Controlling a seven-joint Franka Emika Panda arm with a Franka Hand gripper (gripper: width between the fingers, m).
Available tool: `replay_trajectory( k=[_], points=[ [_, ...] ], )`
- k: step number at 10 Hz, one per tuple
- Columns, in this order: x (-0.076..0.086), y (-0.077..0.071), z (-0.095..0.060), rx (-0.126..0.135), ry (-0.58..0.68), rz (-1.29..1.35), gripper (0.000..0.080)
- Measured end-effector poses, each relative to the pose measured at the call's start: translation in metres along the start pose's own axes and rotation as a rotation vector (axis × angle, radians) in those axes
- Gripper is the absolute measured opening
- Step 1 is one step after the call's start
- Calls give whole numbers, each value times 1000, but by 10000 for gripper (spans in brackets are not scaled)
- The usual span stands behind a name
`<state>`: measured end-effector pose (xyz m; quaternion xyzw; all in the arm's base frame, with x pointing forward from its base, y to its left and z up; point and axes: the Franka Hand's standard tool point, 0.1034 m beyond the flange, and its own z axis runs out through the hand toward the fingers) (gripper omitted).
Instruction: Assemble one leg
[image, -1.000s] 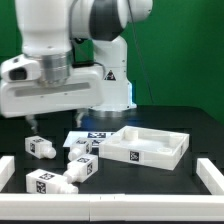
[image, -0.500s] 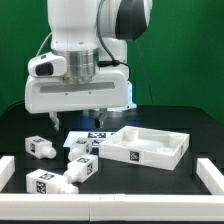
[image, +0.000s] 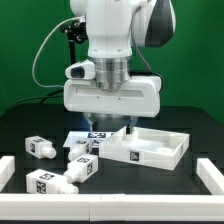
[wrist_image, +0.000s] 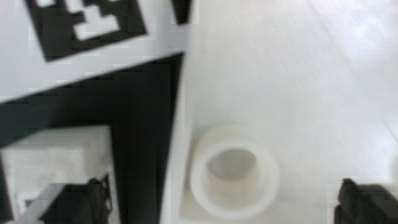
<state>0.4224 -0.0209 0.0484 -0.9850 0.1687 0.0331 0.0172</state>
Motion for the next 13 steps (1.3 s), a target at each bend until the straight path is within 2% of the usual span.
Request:
replay_trajectory(
  k=[4,6,7,9,10,12,13],
  points=[
    [-3,1,1,1,-1,17,649],
    [-32,7,14,11,11,232,649],
    [-48,10,27,15,15,306,649],
    [-54,9,42,5,19,324,649],
    [-57,5,45,1,15,306,649],
    [-56,6,45,1,16,308,649],
    [-56,6,45,1,16,308,510]
  ],
)
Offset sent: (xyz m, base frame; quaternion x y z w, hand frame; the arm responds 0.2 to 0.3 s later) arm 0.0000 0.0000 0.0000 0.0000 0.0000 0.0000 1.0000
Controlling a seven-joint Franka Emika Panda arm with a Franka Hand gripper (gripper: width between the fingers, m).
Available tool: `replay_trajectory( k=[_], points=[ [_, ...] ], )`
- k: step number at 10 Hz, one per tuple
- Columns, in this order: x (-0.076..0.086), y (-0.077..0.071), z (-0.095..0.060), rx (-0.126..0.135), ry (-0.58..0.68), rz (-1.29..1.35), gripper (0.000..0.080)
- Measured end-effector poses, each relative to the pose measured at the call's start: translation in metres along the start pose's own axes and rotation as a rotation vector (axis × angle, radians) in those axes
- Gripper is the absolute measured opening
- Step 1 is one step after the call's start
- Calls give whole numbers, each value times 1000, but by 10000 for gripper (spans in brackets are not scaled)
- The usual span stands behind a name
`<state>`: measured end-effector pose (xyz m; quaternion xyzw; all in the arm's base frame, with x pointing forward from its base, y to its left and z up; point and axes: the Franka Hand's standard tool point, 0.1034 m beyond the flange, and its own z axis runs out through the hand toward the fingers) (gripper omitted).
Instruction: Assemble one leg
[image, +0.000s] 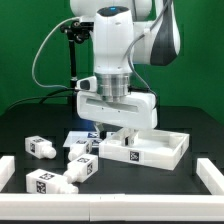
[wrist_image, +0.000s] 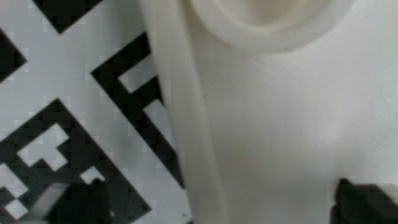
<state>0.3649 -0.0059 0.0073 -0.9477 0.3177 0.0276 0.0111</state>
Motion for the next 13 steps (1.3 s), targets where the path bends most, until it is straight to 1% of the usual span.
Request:
replay_trajectory(
  k=[1,4,5,6,7,9,10,11,13],
  points=[
    [0,0,0,0,0,0,510],
    [0,0,0,0,0,-3,95],
    [8,-3,-3,8,-1,-75,95],
    [20,-10,-9,22,16,-123,53],
    [31,-15,-12,33,18,-184,52],
    [60,-25,-18,55,38,-308,52],
    [63,-23,-14,51,55,-371,52],
    [60,-22,-12,49,46,-361,52],
    [60,-22,-12,48,46,-361,52]
  ],
)
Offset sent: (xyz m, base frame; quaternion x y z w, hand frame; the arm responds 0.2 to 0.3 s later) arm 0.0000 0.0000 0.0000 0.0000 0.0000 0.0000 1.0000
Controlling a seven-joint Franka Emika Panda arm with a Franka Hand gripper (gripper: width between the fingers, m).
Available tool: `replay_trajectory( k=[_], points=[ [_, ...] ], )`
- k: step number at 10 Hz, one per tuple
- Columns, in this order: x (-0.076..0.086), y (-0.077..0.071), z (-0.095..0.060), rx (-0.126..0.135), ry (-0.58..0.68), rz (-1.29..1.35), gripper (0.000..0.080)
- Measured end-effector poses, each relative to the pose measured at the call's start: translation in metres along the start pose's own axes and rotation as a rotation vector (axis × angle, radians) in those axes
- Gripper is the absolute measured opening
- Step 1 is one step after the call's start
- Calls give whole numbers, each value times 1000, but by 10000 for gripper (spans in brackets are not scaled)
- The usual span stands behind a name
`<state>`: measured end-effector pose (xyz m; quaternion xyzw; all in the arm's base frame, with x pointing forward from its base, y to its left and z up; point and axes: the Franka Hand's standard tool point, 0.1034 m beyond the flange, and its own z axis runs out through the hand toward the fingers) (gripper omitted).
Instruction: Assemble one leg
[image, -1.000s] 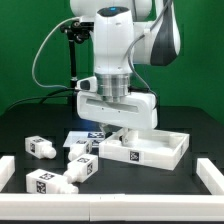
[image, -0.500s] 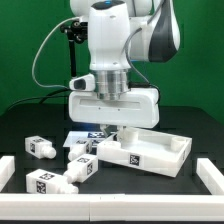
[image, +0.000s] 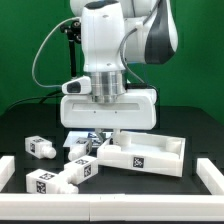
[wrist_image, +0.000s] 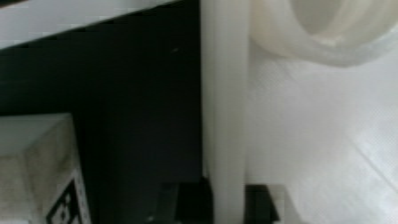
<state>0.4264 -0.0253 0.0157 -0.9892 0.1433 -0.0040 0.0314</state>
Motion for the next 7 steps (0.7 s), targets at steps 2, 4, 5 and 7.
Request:
replay_trajectory(
  k=[2,4,5,7],
  points=[
    [-1,0,1,-1,-2,-1,52],
    [12,-11,3,6,17,-29,52],
    [25,-23,3,16,32,-44,52],
    [50,-26,6,10,85,-66,52]
  ],
)
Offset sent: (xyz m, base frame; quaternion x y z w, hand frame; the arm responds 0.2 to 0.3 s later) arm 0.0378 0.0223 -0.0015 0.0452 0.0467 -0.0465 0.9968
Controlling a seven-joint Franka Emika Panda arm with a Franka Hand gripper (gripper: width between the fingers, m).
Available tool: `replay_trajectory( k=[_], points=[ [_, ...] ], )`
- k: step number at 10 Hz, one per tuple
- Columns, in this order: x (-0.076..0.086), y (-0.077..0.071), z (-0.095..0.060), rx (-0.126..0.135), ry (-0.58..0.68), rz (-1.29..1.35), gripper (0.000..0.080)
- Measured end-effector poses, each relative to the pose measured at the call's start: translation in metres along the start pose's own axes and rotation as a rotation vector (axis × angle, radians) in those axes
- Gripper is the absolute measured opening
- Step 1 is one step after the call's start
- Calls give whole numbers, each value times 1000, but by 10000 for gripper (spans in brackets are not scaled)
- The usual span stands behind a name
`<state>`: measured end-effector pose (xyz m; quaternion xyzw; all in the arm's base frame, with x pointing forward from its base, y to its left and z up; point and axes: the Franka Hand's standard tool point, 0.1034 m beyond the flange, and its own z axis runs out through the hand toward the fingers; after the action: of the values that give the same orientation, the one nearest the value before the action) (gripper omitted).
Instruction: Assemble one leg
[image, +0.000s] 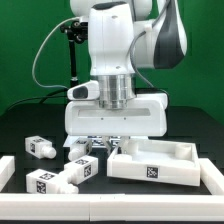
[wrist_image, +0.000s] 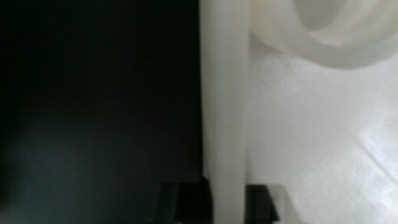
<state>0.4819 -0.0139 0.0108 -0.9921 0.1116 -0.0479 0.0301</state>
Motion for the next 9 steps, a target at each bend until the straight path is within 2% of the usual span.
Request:
replay_trajectory(
  k=[1,6,7,9],
  points=[
    [-1,1,1,-7,-1,-13,52],
    [0,1,1,-7,-2,-12,52],
    [11,0,2,-5,7,-21,52],
    [53,-4,4,6,46,-50,52]
  ],
)
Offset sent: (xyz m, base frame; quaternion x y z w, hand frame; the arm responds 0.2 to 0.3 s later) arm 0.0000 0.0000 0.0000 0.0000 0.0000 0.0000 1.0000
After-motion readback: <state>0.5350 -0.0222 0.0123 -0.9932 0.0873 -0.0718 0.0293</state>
